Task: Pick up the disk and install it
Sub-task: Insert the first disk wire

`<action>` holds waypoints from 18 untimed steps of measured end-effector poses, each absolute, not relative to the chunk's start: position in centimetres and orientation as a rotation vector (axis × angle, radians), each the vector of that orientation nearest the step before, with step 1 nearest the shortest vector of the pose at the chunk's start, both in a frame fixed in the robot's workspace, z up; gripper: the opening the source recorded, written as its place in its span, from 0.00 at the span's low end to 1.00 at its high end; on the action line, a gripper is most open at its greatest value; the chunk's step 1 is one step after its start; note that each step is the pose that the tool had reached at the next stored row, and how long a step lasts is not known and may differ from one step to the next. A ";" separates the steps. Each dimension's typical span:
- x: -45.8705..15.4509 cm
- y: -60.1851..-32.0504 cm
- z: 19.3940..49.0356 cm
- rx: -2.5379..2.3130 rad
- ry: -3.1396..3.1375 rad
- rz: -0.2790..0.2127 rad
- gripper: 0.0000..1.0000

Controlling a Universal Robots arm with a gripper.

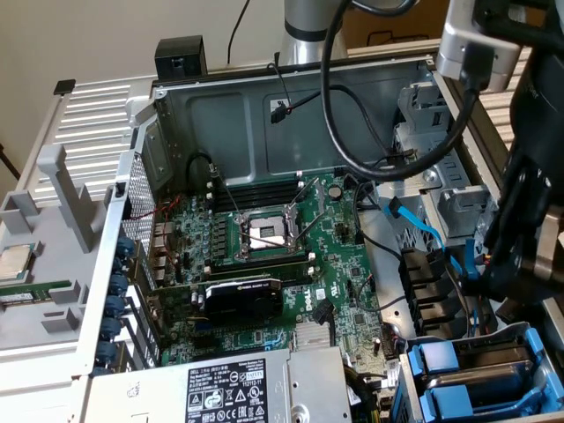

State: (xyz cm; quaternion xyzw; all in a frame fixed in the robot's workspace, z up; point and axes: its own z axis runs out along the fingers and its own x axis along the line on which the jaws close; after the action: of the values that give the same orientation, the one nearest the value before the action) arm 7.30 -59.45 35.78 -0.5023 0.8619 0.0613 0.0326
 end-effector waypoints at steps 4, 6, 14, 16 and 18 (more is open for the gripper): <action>7.3 -59.5 35.8 -1.534 2.660 0.190 0.45; 7.3 -59.4 35.7 -1.514 2.671 0.189 0.45; 7.3 -59.4 35.7 -1.457 2.708 0.194 0.45; 7.3 -59.4 35.6 -1.457 2.708 0.194 0.45; 7.3 -59.3 35.6 -1.456 2.709 0.194 0.45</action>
State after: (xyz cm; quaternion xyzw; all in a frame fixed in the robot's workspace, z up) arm 7.32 -59.26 35.64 -0.4724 0.8786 0.0630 0.0300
